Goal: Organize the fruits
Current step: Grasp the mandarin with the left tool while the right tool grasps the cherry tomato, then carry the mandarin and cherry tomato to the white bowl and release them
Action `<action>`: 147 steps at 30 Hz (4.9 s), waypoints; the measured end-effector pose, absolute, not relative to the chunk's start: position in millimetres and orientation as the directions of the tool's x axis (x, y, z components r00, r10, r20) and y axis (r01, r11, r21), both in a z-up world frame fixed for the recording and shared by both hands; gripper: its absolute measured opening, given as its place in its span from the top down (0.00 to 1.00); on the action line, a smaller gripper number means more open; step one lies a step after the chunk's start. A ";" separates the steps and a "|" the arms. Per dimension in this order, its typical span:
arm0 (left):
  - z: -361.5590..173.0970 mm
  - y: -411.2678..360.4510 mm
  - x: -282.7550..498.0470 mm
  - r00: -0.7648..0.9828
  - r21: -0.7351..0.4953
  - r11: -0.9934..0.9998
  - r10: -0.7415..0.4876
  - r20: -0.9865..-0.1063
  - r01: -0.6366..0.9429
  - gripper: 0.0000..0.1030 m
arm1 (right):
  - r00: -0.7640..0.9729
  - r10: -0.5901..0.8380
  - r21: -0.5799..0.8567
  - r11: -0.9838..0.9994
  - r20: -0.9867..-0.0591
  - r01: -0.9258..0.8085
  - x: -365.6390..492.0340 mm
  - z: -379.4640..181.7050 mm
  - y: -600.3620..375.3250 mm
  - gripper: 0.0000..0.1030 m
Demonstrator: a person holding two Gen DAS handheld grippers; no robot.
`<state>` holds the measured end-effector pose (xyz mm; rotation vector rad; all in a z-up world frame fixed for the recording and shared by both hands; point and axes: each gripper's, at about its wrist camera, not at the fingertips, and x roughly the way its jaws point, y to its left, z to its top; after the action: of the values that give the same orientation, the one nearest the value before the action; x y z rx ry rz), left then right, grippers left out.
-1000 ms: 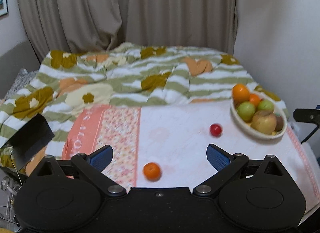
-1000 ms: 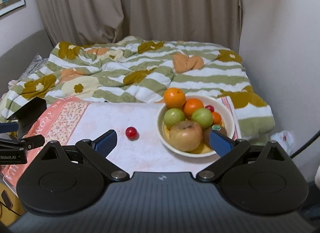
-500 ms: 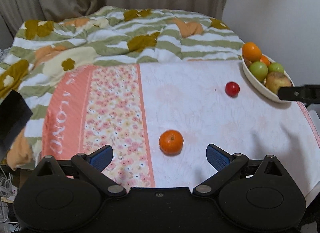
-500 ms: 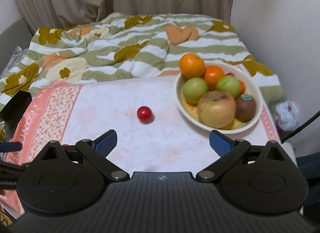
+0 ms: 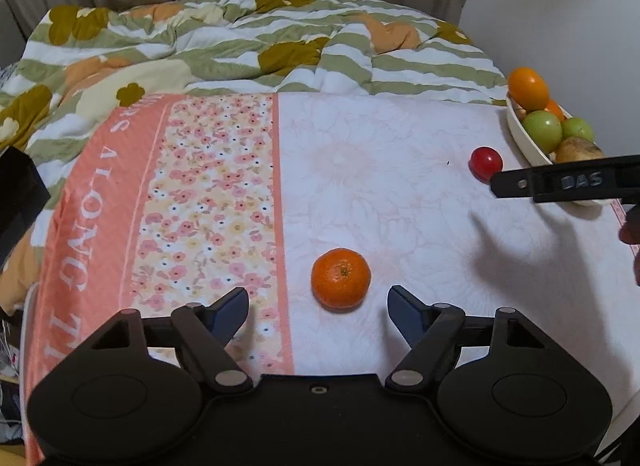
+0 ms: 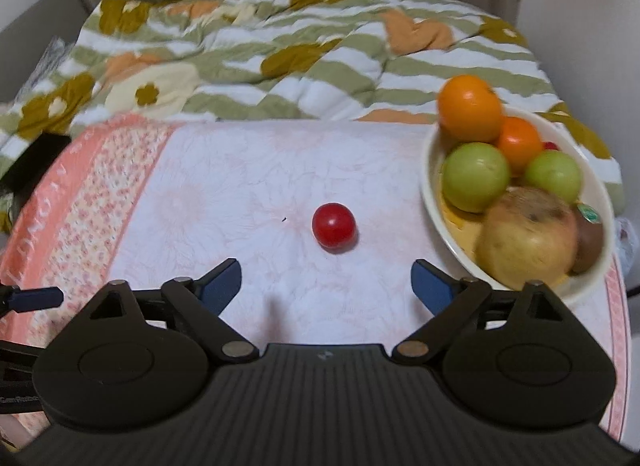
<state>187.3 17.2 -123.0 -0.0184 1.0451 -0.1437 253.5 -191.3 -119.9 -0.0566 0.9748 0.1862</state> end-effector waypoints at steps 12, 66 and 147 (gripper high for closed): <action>-135.8 -1.1 200.8 0.476 -0.049 0.997 -0.071 -0.877 0.059 0.53 | 0.492 0.154 0.008 0.958 -0.857 -0.286 287.3 -152.1 -191.9 0.23; -18.1 -60.1 163.7 0.682 -0.063 0.931 -0.308 -0.663 0.359 0.62 | 0.712 -0.039 0.043 0.994 -0.701 0.097 124.5 -18.2 -300.1 0.56; -48.2 -206.8 225.7 0.679 -0.042 0.989 -0.127 -0.723 0.140 0.06 | 0.677 0.166 0.046 0.980 -0.717 -0.191 285.4 -82.6 -433.8 0.00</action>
<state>225.7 -206.8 -48.2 0.0168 0.8101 -0.1496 285.4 -433.8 -82.6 -0.0333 0.8020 0.2005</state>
